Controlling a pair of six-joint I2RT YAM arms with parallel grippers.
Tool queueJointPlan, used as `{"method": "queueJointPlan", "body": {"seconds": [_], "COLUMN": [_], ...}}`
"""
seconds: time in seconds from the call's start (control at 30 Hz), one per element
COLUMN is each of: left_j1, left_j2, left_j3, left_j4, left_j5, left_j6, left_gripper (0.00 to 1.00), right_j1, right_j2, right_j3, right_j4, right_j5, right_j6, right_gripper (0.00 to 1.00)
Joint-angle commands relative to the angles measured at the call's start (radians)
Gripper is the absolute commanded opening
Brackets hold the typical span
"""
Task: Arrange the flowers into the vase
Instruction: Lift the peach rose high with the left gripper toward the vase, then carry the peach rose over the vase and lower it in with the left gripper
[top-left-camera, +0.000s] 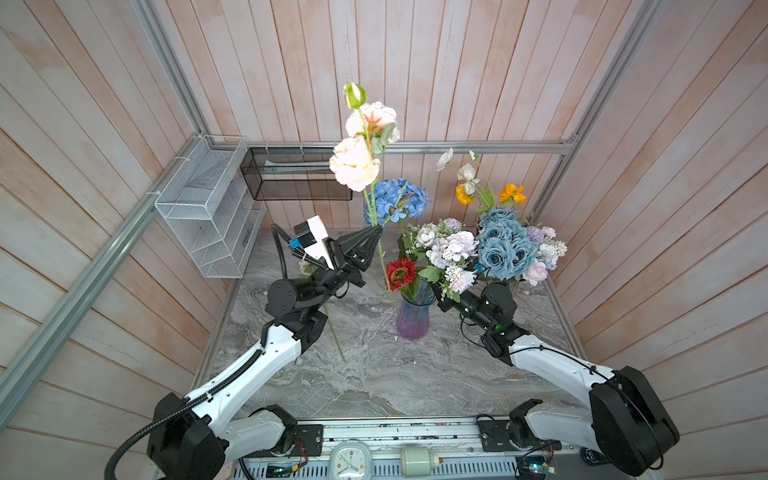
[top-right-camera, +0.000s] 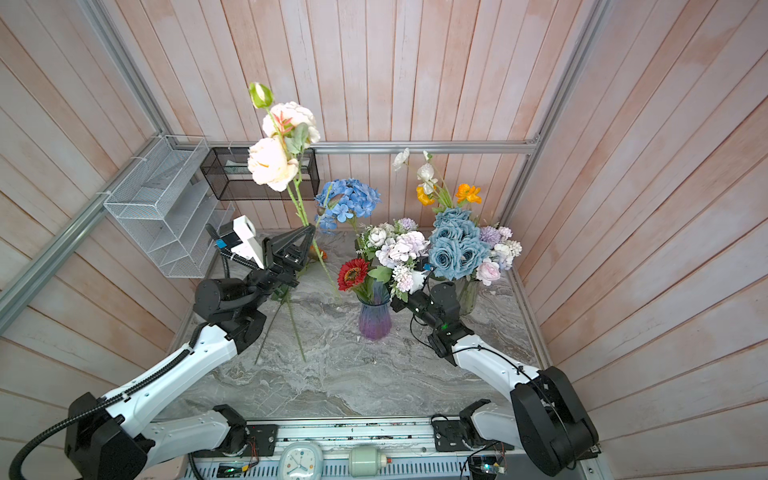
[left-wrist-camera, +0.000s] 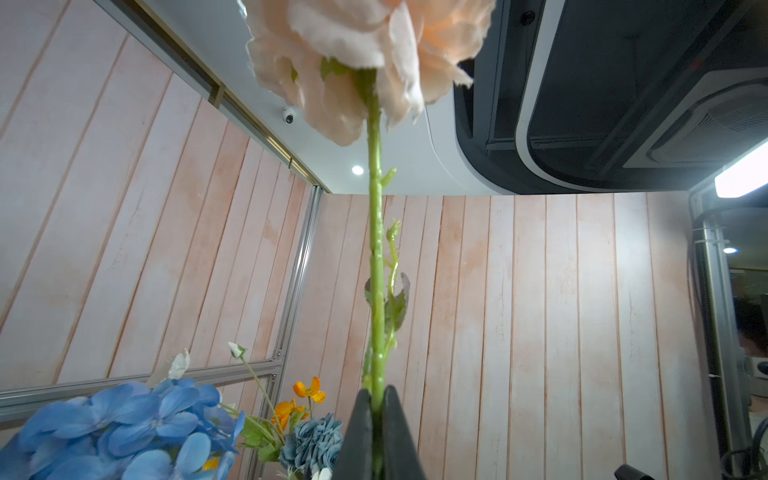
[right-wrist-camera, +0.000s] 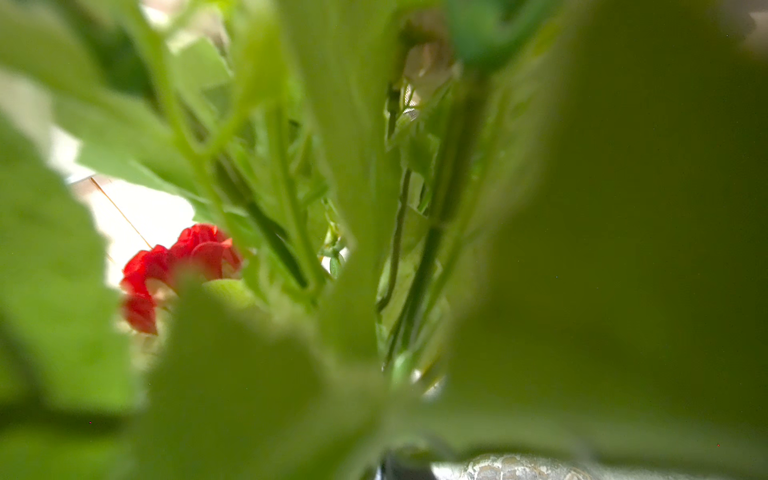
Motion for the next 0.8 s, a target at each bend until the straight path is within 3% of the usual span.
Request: {"method": "queueJointPlan", "body": {"seconds": [0.0,0.1,0.37,0.77], "left_j1": [-0.056,-0.103,-0.216,-0.275], "left_j2": [0.055,0.125,0.217,0.38], "left_j3": [0.06,0.075,0.074,-0.028], "left_j4": [0.152,0.205,0.202,0.331], "left_j5": [-0.014,-0.044,-0.144,-0.329], "left_j6": [0.061,0.081,0.355,0.549], "left_gripper": [0.0,0.0,0.0,0.0], "right_j1": [0.005,0.004,0.004,0.004], "right_j2": [0.014,0.007,-0.04,-0.042], "right_j3": [0.016,0.013,0.015,0.005], "right_j4": [0.002,0.012,0.038,0.026], "right_j5": [-0.025,-0.021,-0.033,-0.035], "right_j6": [0.014,0.024,0.025,0.02], "right_gripper": [0.13,0.13,0.13,0.13]}}
